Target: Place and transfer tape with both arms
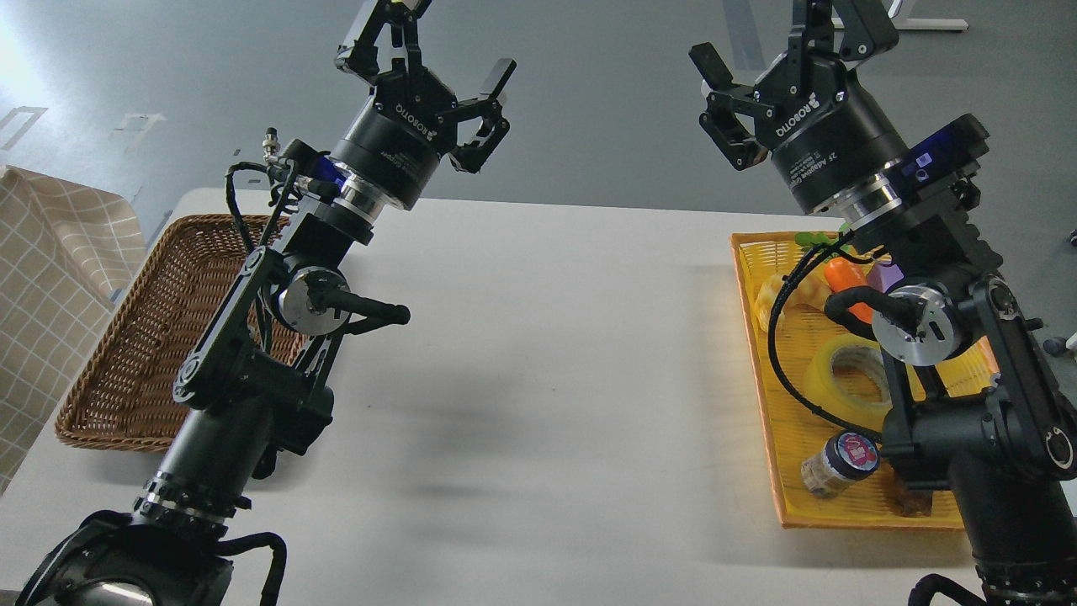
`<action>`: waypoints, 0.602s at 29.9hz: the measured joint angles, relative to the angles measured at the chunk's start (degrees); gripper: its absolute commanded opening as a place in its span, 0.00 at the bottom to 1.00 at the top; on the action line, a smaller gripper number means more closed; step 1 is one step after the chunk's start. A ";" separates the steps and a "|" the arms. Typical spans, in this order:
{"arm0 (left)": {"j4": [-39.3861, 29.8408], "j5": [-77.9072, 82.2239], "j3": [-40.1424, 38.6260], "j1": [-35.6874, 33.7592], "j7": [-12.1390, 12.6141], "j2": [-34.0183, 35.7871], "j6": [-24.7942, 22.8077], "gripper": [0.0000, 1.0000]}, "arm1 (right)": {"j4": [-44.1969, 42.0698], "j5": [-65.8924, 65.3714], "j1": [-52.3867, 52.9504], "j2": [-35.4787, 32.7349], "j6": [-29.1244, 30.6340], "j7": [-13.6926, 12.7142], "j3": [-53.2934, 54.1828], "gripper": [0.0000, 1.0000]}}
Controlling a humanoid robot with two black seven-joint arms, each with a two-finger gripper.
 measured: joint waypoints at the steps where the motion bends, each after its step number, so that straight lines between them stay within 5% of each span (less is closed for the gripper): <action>1: -0.05 -0.01 -0.01 -0.01 0.00 0.00 0.00 0.98 | 0.05 -0.01 0.00 0.00 0.00 0.00 0.00 1.00; 18: -0.15 -0.02 0.02 -0.15 0.00 0.00 0.12 0.98 | 0.82 -0.11 0.08 0.00 0.15 0.61 0.18 1.00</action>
